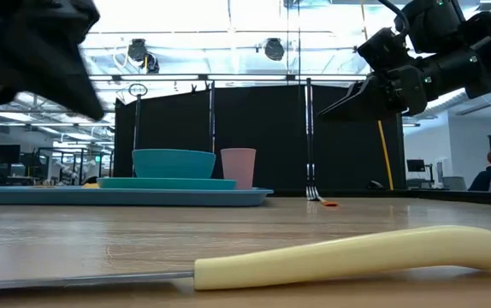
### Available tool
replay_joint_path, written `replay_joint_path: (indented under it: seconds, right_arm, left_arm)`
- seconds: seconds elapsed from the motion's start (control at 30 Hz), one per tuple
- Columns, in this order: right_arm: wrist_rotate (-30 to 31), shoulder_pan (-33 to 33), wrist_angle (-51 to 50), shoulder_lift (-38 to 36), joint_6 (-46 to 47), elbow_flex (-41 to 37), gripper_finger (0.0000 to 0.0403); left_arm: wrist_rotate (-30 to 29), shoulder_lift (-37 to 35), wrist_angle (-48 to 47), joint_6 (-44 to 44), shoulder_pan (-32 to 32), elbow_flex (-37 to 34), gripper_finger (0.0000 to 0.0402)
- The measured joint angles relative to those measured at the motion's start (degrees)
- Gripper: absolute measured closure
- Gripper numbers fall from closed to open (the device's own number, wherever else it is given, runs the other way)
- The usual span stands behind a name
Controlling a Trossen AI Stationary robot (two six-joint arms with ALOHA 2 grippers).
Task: Set up tray
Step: Put the orange fork on the yellow napkin on the blue serving tray
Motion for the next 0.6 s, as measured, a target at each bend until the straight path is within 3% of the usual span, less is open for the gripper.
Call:
replay_joint_path:
  seconds: [0.3,0.6]
  right_arm:
    - [0.00,-0.02,0.05,0.00,1.19,0.00,0.0259]
    - [0.00,-0.02,-0.43,0.00,1.21,0.00,0.0259]
  left_arm:
    - [-3.16,-0.46,2.36,6.90,5.79,-0.06,0.0385]
    - [1.78,-0.46,13.81,26.97,13.29,-0.07,0.0385]
